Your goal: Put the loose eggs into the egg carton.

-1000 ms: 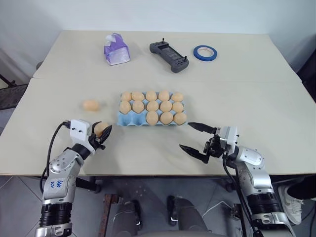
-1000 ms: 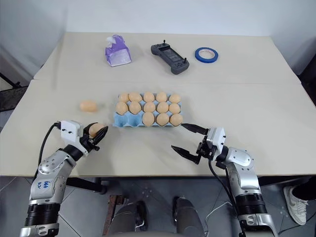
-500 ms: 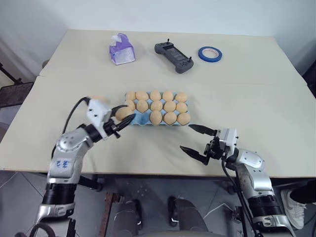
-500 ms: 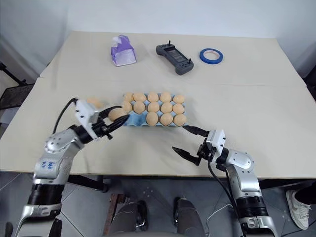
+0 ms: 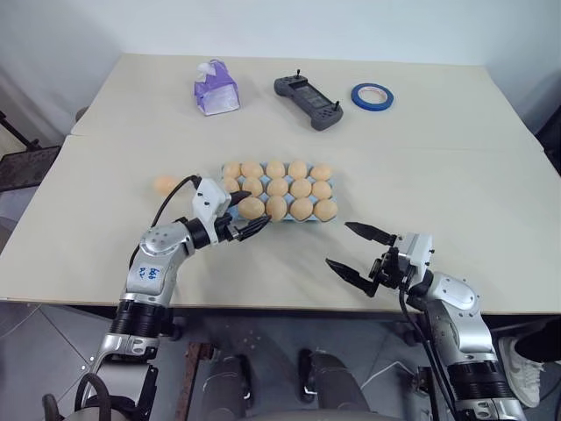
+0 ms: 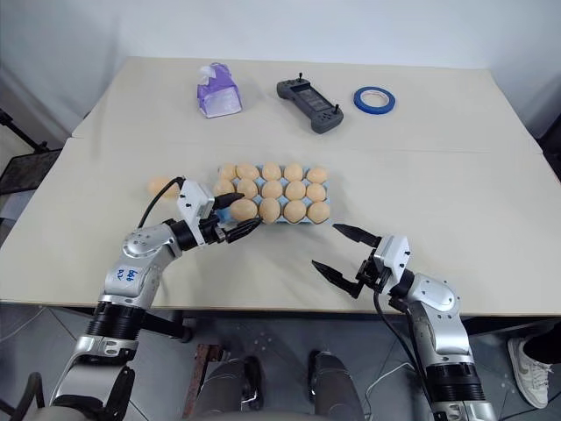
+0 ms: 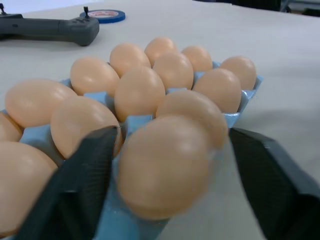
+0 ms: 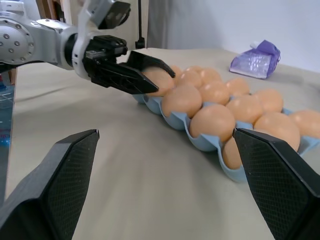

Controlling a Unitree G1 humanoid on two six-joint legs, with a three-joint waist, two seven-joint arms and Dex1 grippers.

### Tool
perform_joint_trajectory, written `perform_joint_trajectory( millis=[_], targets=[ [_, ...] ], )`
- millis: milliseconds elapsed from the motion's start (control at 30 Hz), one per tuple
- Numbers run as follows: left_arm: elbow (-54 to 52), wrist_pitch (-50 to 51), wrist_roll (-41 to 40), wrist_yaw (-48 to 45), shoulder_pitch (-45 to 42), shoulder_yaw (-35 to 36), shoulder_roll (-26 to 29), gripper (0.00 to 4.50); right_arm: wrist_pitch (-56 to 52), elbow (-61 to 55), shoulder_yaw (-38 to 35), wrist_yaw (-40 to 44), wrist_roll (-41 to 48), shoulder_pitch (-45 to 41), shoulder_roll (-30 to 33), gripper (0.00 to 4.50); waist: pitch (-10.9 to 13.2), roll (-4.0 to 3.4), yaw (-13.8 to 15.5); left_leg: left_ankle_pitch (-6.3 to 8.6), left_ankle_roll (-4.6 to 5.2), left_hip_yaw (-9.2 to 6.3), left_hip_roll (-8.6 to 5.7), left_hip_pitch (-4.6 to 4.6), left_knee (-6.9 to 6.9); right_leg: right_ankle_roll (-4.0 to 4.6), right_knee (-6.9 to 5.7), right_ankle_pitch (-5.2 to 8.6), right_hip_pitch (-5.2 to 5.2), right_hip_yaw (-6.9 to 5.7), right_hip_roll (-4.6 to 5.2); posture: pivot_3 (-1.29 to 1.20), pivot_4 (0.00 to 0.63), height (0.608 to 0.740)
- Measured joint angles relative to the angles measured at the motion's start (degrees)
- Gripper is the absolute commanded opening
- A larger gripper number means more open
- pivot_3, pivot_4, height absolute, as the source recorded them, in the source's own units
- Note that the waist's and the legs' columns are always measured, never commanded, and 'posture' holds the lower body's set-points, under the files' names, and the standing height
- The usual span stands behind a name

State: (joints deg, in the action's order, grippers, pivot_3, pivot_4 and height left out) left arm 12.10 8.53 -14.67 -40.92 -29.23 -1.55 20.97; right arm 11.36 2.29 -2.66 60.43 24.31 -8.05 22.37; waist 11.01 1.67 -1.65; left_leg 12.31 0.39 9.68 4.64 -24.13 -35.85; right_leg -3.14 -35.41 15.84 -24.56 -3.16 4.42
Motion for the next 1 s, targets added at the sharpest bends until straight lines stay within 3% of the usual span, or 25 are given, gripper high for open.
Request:
perform_joint_trajectory(
  millis=[167, 300, 600, 733, 1000],
  targets=[
    [-1.4, -0.1, -0.1, 0.3, 0.7, 0.8, 0.2, 4.48, 0.0, 0.0, 0.0, 0.0, 0.0, 0.2, 0.0, 4.50, 0.0, 0.00, -0.2, 0.03, 0.05, 0.04, -0.01, -0.02, 0.01, 0.03, -0.01, 0.02, -0.02, 0.07, 0.01, 0.00, 0.150, 0.740],
    [-7.6, -0.3, -1.9, -1.3, 6.3, 3.5, 3.0, 4.48, 0.0, 0.0, 0.1, 0.2, 0.1, 0.2, 0.0, 4.50, 0.0, 0.00, -0.4, 0.01, 0.01, 0.02, 0.05, 0.00, 0.21, -0.06, -0.11, -0.02, -0.13, 0.11, -0.03, 0.00, 0.150, 0.740],
    [-11.6, -5.7, -5.8, -2.6, 22.7, 19.8, 10.9, 4.48, 1.0, 1.9, 0.2, 2.1, 0.3, -1.3, -0.1, 4.50, 0.0, 0.00, -0.6, 0.01, -0.08, -0.11, 0.09, 0.01, 0.24, 0.48, -0.05, 0.33, -0.10, 0.21, 0.03, 0.00, 0.150, 0.740],
    [-11.2, -8.1, -5.8, 1.1, 28.7, 26.5, 10.5, 4.48, 1.4, 2.8, 0.2, 2.8, 0.3, -2.3, -0.2, 4.50, 0.0, 0.00, -0.6, 0.03, -0.05, -0.08, 0.06, -0.04, 0.36, 0.61, 0.23, 0.40, -0.05, 0.39, 0.09, 0.00, 0.150, 0.740],
    [-11.6, -8.9, -6.0, 9.0, 35.7, 31.3, 5.4, 4.48, 2.3, 4.8, 0.1, 3.3, 0.3, -4.1, -0.3, 4.50, 0.0, 0.01, -0.3, 0.10, -0.12, 0.00, 0.06, -0.04, 0.83, 0.35, 0.55, 0.25, -0.13, 0.37, 0.09, 0.00, 0.150, 0.740]
  ],
)
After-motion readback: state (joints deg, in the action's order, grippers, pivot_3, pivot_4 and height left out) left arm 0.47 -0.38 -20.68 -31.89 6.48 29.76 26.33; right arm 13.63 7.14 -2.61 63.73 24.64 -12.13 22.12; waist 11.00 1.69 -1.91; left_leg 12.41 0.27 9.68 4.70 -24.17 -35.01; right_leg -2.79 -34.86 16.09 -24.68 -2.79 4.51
